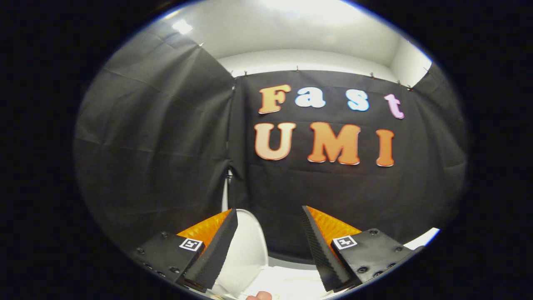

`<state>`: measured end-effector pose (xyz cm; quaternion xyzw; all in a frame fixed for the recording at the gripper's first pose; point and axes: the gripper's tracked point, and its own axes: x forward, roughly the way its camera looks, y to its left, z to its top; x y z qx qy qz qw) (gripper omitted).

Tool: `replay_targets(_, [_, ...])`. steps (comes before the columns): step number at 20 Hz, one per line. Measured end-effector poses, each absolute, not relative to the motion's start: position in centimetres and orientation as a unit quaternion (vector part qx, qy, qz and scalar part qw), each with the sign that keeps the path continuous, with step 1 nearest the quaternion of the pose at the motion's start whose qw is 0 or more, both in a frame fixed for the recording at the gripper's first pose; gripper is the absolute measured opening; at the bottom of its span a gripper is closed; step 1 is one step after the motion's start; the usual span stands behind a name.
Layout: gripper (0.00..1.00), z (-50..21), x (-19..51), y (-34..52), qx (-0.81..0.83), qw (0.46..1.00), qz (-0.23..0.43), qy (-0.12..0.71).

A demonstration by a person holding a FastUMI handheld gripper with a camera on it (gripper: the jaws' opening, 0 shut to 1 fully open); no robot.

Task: Open the toilet lid.

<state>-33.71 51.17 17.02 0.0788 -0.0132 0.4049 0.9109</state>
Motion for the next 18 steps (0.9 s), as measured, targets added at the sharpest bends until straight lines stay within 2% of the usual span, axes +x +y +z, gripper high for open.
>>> replay_targets(9, [0.98, 10.6, -26.2, 35.4, 0.072, 0.953, 0.294, 0.015])
replay_targets(18, [0.98, 3.8, -26.2, 27.5, 0.07, 0.959, 0.269, 0.047])
